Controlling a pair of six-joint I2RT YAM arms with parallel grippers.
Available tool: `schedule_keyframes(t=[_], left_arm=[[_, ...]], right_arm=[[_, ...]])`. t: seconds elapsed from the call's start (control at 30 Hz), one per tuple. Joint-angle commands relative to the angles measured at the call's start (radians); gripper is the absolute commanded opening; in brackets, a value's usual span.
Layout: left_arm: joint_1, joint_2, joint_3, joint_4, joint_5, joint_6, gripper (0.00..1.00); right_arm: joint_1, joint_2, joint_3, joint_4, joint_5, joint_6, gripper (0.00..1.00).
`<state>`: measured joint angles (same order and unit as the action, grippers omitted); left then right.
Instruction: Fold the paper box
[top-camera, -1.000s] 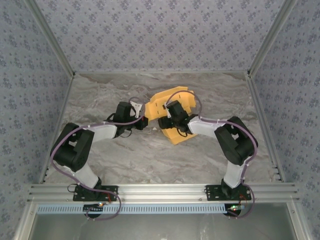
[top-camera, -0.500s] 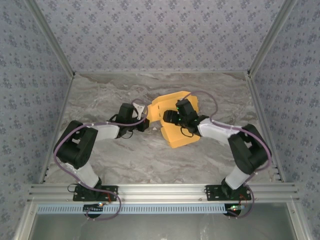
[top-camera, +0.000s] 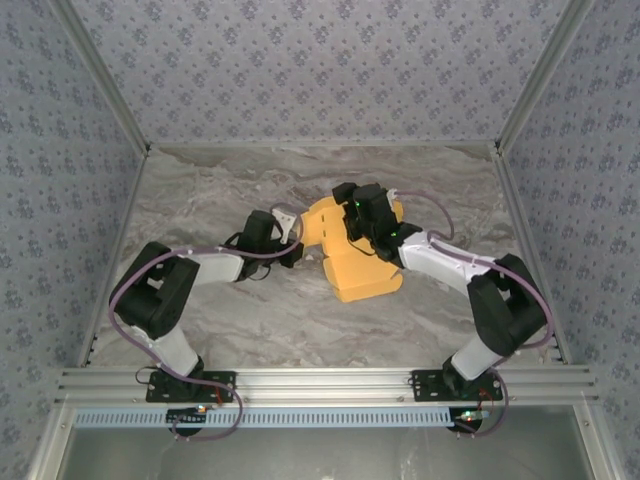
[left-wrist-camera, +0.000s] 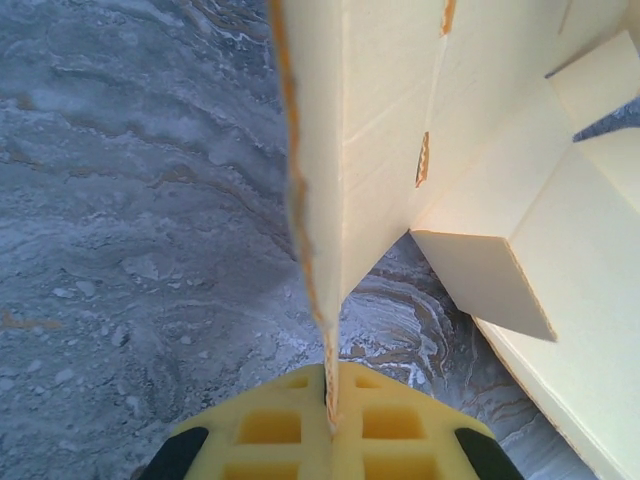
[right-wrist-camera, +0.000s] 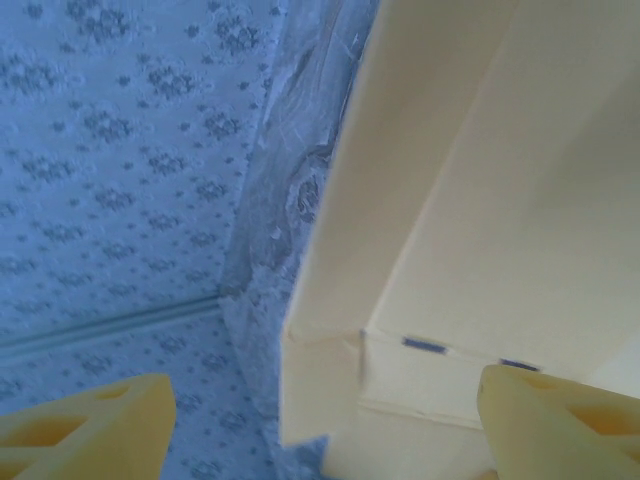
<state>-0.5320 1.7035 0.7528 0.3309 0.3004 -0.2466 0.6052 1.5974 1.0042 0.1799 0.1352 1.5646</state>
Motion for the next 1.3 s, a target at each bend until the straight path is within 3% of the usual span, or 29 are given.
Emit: schedule_keyframes(t=[0.0, 0.13, 0.23, 0.33, 0.47, 0.77, 0.87, 1.0, 1.1, 1.27], left_arm=[[-0.012, -0.021, -0.022, 0.044, -0.028, 0.029, 0.00], [-0.014, -0.031, -0.041, 0.062, -0.048, 0.032, 0.00], [-0.016, -0.048, -0.060, 0.081, -0.069, 0.034, 0.00], [-0.021, -0.067, -0.079, 0.103, -0.114, 0.037, 0.00], [-0.026, -0.085, -0.096, 0.135, -0.153, 0.034, 0.00], [-0.027, -0.082, -0.097, 0.140, -0.189, 0.014, 0.00], [-0.027, -0.078, -0.092, 0.124, -0.186, 0.013, 0.10], [-0.026, -0.099, -0.090, 0.081, -0.175, -0.002, 0.47], [-0.024, -0.167, -0.111, 0.058, -0.172, -0.032, 0.61], [-0.017, -0.284, -0.141, -0.013, -0.179, -0.071, 0.74]], right_arm=[[-0.036, 0.052, 0.068, -0.011, 0.024, 0.145, 0.81], [-0.070, 0.078, 0.143, -0.247, -0.008, 0.223, 0.79], [-0.072, 0.095, 0.175, -0.284, -0.006, 0.232, 0.73], [-0.081, 0.146, 0.239, -0.303, -0.080, 0.246, 0.72], [-0.072, 0.176, 0.261, -0.283, -0.085, 0.253, 0.69], [-0.058, 0.161, 0.212, -0.251, -0.064, 0.244, 0.19], [-0.056, 0.146, 0.161, -0.206, -0.058, 0.227, 0.10], [-0.053, 0.123, 0.085, -0.084, -0.032, 0.146, 0.07], [-0.052, 0.104, -0.002, 0.050, -0.016, 0.121, 0.04], [-0.060, 0.065, -0.118, 0.203, -0.029, 0.087, 0.04]])
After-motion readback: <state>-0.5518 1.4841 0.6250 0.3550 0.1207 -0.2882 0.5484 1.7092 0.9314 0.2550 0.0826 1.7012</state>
